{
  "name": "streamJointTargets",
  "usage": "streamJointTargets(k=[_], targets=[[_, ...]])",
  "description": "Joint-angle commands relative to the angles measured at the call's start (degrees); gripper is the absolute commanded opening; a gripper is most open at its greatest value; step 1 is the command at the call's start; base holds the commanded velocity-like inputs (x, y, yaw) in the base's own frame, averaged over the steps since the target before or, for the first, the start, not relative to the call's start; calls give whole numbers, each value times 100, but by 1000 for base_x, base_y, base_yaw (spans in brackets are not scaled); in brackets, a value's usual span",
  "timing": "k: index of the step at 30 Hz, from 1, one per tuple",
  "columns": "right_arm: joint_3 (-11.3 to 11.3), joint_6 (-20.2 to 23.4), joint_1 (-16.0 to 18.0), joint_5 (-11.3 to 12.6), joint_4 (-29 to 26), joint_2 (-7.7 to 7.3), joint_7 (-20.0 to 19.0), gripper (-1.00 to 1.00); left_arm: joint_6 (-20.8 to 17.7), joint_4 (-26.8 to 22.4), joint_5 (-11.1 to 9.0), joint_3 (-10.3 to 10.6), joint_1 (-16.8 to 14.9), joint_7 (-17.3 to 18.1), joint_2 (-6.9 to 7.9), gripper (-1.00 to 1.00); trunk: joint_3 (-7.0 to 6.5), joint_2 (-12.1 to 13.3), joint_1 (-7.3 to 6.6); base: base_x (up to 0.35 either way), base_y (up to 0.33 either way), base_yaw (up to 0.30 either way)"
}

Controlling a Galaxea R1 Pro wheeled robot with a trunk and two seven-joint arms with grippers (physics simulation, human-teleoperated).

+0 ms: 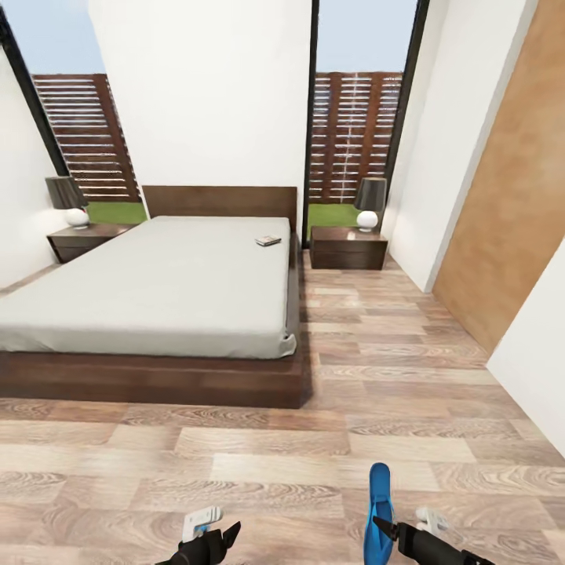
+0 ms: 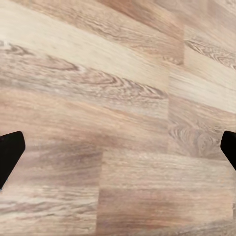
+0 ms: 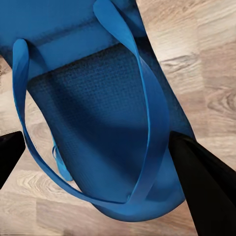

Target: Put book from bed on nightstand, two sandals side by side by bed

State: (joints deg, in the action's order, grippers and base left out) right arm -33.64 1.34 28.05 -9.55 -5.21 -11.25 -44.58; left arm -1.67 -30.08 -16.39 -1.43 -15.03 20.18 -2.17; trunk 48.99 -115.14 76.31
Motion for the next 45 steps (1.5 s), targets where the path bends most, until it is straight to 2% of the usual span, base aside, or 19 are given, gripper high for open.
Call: streamJointTargets(k=[1, 10, 24, 45], targets=[[-58, 15, 2, -47, -6, 0, -25, -100, -18, 4, -40, -15, -4, 29, -3, 100, 5, -2, -1, 1, -1, 289], [-56, 15, 0, -47, -6, 0, -25, -100, -19, 6, -40, -12, -4, 24, -3, 100, 5, -2, -1, 7, -3, 289], [-57, 15, 0, -47, -6, 0, -25, -100, -20, 4, -40, -9, -2, 24, -3, 100, 5, -2, -1, 132, -82, 276], [-60, 15, 0, -47, -6, 0, -25, -100, -25, 2, -40, -15, 0, 22, -3, 100, 5, -2, -1, 27, -13, 13]])
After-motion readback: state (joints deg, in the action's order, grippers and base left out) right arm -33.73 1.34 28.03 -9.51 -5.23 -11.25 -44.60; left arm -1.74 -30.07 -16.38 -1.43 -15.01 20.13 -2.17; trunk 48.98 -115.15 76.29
